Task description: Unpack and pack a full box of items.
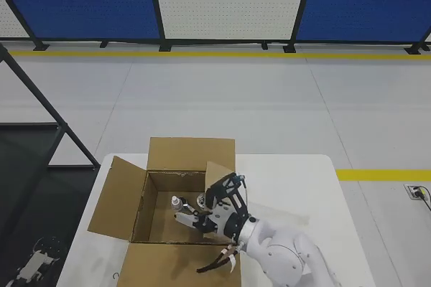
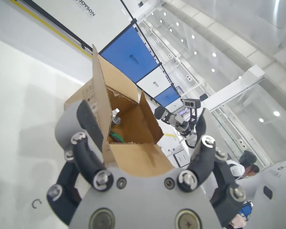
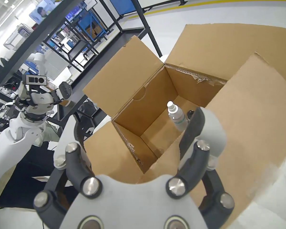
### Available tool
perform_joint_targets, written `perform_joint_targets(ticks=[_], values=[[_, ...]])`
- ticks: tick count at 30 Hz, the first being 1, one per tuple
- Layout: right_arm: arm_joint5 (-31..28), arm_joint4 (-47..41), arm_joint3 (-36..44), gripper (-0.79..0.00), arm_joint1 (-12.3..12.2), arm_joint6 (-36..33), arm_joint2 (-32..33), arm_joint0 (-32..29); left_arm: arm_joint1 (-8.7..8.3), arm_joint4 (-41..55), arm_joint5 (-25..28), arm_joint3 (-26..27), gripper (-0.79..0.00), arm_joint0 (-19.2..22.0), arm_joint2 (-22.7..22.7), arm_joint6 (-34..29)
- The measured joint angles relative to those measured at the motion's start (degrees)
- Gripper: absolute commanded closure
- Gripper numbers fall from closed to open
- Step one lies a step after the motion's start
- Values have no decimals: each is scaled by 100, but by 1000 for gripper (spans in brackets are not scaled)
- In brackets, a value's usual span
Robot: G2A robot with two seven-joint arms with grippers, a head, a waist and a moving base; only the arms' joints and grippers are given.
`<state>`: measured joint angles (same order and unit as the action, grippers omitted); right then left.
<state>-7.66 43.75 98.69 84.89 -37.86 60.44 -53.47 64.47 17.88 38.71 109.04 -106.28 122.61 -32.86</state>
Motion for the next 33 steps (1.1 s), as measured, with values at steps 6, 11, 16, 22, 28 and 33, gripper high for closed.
perform_joint_targets(ticks=[6,11,16,22,28,33], values=[[257,91,-519,-785,61,54,-241,343,-1,-6,-1,1,-785,1,0,1],[250,87,-508,-785,60,51,-235,336,-1,-6,-1,1,-785,1,0,1],[289,46,-515,-785,60,97,-209,300,-1,-2,-46,26,-785,28,-11,17],[562,-292,-665,-785,63,301,10,287,-91,187,-798,172,-785,319,26,-579],[528,-425,-761,-785,50,229,67,296,-176,-95,-1386,138,-785,818,-129,-882],[526,-500,-964,-785,56,-5,-10,421,-214,-201,-1593,193,-785,1062,-297,-996]])
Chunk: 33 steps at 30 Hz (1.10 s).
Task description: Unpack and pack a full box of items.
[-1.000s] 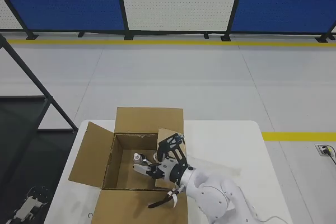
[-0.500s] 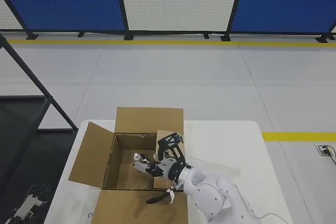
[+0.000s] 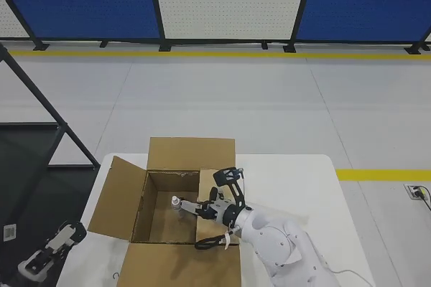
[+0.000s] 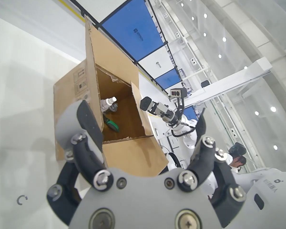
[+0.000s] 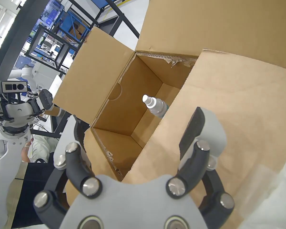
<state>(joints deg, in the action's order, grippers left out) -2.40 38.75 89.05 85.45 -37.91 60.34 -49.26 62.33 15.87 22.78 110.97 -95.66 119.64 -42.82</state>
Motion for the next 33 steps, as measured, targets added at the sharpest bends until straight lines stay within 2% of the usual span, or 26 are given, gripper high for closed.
perform_joint_targets(ticks=[8,11,20,23,28,33], values=[[-26,-60,-178,-785,16,9,-92,121,-12,-44,-81,154,-785,60,-8,197],[-56,-62,-196,-785,16,-10,-113,147,-28,-19,-170,153,-785,46,0,52],[-40,-77,-237,-785,17,-63,-163,218,-86,-2,-367,142,-785,401,-411,-291],[-11,-55,-200,-785,10,-64,-160,188,-90,-219,-214,254,-785,436,-430,-130],[9,-55,-156,-785,1,-33,-153,144,-83,-42,-185,372,-785,297,-216,97],[-25,-87,-169,-785,-5,3,-140,135,-97,-308,-383,48,-785,309,21,412]])
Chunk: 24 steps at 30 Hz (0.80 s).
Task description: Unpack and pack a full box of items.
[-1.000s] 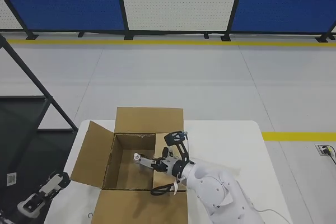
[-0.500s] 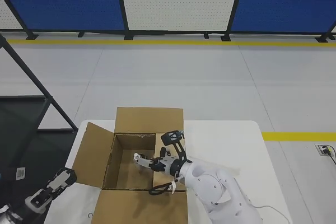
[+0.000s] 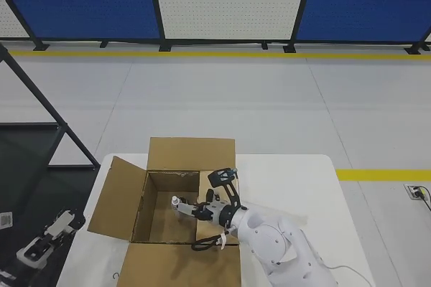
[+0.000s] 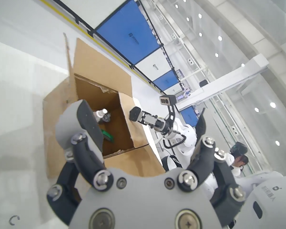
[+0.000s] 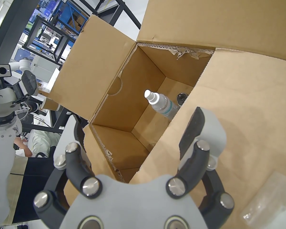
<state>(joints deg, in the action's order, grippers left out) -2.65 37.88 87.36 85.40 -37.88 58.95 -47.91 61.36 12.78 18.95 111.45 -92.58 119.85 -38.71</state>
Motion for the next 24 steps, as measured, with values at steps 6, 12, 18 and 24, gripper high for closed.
perform_joint_targets(ticks=[6,12,18,24], values=[[-46,-25,-14,-785,-14,0,41,10,-33,-20,-102,-319,-785,139,-326,-374],[-79,-20,48,-785,-30,-44,45,-26,-44,-6,13,-110,-785,242,-716,-546],[-65,-57,14,-785,-41,-135,63,8,-55,198,-116,146,-785,348,-1120,-789],[-127,-112,-59,-785,-41,-219,35,108,-69,241,-485,-46,-785,829,-1780,-999]])
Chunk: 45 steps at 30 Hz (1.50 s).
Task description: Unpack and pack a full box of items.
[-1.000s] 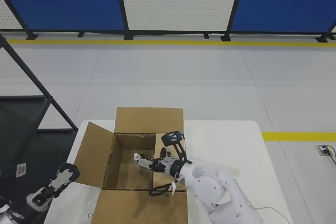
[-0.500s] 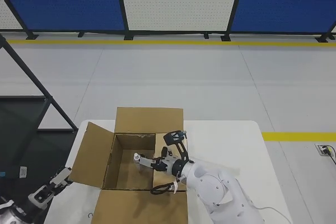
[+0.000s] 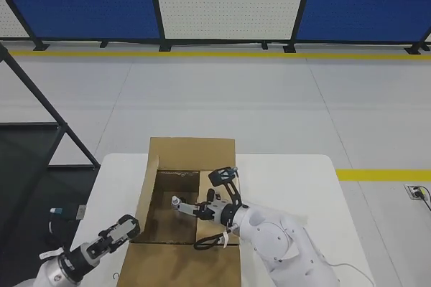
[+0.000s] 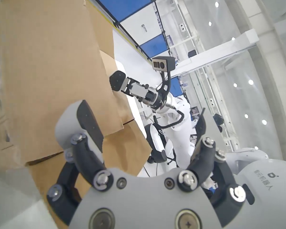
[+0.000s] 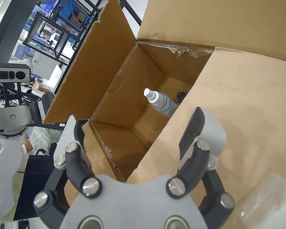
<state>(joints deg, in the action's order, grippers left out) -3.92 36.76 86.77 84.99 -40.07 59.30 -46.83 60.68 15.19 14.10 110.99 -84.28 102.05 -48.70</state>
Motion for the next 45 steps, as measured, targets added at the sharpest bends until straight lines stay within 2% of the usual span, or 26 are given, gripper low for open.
perform_joint_targets(ticks=[8,15,30,45], values=[[-481,-224,-235,-785,-14,-345,-60,172,-12,-390,-392,-463,-785,742,-775,-150],[-894,-293,-542,-785,-46,-635,-81,332,-43,-579,-596,-839,-785,1097,-985,-339],[-1791,-840,-783,-785,-158,-869,104,345,-88,-814,-696,-1161,-785,1317,-1286,-412],[-1909,-973,-717,-785,-248,-904,115,297,-116,-930,-786,-1233,-785,1362,-1442,-210]])
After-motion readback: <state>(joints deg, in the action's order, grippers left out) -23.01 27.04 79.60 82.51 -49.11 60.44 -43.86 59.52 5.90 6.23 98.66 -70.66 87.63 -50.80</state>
